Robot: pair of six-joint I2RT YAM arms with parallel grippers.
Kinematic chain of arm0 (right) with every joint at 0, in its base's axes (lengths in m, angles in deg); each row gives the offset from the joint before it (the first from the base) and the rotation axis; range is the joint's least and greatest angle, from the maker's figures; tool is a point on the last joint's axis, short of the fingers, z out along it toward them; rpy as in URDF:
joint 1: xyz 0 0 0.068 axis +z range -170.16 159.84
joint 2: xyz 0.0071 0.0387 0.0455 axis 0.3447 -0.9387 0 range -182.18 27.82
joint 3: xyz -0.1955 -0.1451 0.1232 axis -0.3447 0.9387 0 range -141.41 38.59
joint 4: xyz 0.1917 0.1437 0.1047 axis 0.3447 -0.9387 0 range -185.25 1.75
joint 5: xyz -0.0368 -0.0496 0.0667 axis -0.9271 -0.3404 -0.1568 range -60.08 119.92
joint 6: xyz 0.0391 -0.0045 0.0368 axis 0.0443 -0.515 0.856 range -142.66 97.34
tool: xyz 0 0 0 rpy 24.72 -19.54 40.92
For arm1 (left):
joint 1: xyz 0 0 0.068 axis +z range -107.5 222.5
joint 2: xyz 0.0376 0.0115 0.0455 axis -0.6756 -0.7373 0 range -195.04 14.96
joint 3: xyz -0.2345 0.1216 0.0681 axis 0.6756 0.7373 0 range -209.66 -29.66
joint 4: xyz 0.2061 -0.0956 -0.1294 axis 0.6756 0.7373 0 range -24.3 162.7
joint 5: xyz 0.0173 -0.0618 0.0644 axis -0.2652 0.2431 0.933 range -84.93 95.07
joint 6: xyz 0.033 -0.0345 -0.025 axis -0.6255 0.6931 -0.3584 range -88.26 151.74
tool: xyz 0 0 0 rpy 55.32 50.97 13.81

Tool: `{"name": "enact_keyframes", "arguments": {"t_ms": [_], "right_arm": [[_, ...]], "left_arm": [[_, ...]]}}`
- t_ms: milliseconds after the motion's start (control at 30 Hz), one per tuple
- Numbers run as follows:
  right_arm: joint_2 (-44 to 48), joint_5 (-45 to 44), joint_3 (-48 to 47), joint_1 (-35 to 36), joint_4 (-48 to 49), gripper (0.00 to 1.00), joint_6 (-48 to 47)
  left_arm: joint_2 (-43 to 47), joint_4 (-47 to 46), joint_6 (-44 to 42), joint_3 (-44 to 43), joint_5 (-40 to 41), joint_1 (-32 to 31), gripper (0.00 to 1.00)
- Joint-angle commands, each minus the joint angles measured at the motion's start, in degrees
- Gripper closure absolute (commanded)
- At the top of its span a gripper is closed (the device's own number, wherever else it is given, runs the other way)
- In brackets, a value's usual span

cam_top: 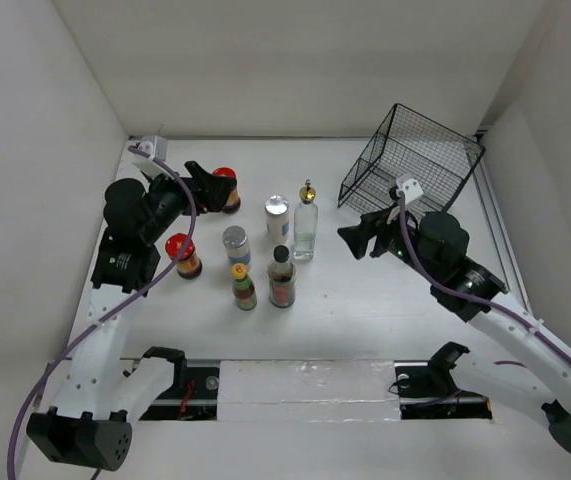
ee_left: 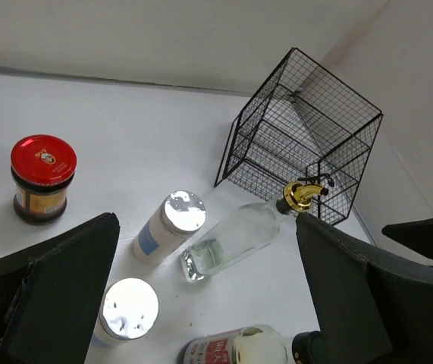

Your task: Organize the condiment bottles

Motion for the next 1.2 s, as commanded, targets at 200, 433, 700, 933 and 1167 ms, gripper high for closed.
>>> {"name": "enact_keyframes", "arguments": {"t_ms": [200,433,700,933,1167], "right_arm": [[-1.8,0.7,-1.7,0.7,2.2,0.97,-2.9],[-6.9,0.7,-1.1,0.7,6.0,0.26,-2.9],[-15.8,3.0,-4.1,0.7,11.8,0.20,-4.0],[-24.6,4.4,-9.2,0.7,18.9,0.20,-5.7],[-31.7,4.0,-11.7,0.7,29.0,0.20,-7.0]], "left_arm": [[6.1,-5.5,-0.7,3.7,3.4,-0.2,0.50],[6.8,-6.0,-0.7,4.8,3.9,-0.2,0.55],[5.6,-6.0,-0.2,4.8,3.9,-0.2,0.34],[4.6,-6.0,0.3,4.8,3.3,-0.2,0.33],[4.6,-6.6,0.3,4.8,3.3,-0.2,0.33]]}}
